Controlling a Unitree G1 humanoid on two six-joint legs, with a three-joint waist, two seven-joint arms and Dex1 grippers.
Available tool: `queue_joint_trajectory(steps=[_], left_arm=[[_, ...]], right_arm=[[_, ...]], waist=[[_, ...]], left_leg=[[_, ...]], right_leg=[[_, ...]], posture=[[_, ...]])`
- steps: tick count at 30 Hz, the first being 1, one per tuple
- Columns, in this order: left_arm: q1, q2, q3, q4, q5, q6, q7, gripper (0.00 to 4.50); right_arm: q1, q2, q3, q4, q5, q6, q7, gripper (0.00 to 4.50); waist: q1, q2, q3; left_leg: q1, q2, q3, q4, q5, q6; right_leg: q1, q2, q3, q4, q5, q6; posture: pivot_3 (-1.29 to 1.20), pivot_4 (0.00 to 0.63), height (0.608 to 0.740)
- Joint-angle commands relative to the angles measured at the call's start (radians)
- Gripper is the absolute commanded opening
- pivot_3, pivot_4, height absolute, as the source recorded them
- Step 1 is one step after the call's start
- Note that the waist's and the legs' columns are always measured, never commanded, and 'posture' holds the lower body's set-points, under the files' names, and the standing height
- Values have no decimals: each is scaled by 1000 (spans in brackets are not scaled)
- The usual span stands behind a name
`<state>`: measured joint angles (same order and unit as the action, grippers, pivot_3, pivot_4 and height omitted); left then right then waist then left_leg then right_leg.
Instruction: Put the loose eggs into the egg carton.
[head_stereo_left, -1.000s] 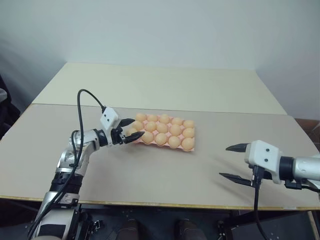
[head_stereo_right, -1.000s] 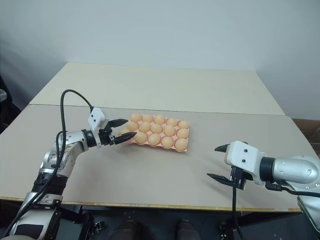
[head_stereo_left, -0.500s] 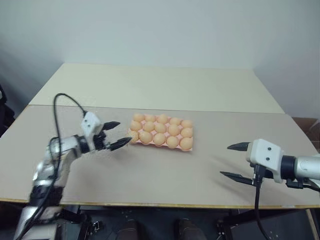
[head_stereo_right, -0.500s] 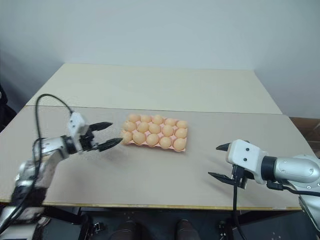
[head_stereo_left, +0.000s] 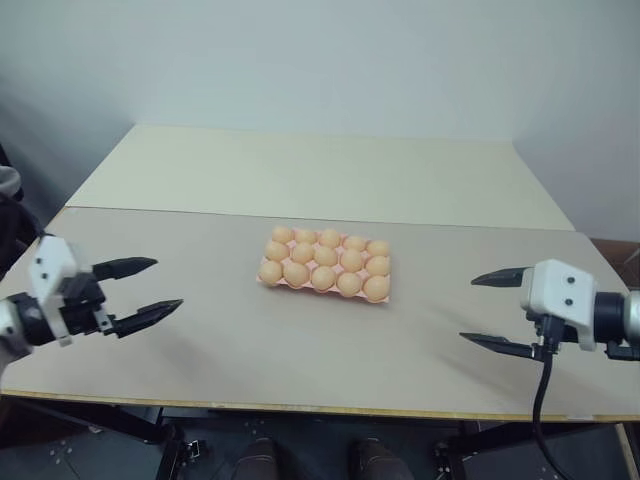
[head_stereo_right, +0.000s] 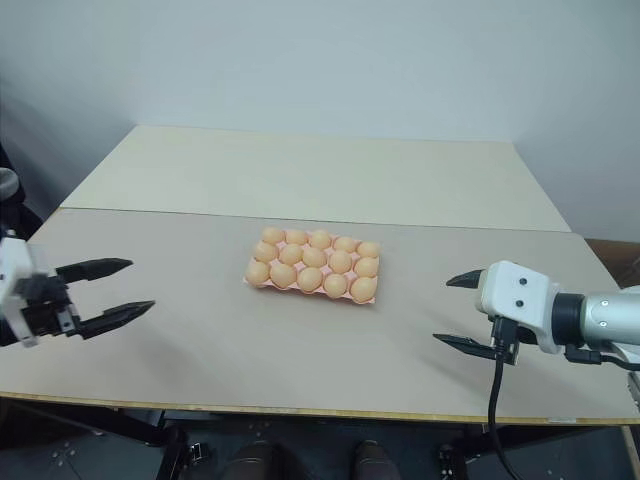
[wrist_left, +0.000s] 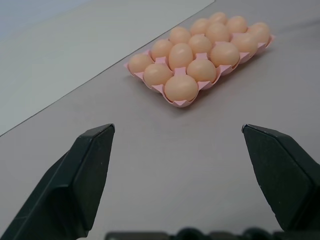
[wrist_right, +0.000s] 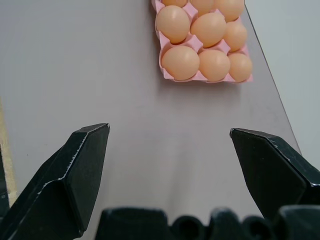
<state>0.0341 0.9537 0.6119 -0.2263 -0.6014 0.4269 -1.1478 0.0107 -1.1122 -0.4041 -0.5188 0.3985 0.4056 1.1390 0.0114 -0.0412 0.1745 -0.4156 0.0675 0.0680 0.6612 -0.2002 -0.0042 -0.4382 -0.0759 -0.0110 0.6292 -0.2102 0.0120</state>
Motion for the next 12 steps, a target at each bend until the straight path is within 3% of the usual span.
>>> queue_joint_trajectory(steps=[1, 12], left_arm=[[47, 21, 110, -85, -52, 34, -7, 4452], [177, -27, 211, -183, -98, 61, 20, 4452]], right_arm=[[-10, -16, -40, 12, 26, -21, 36, 4500], [-64, -31, 14, 100, -2, -66, 66, 4500]], waist=[[0, 0, 0], [0, 0, 0]], left_leg=[[0, 0, 0, 0, 0, 0], [0, 0, 1, 0, 0, 0]], right_leg=[[0, 0, 0, 0, 0, 0], [-1, 0, 0, 0, 0, -1]], posture=[[0, 150, 740], [0, 150, 740]])
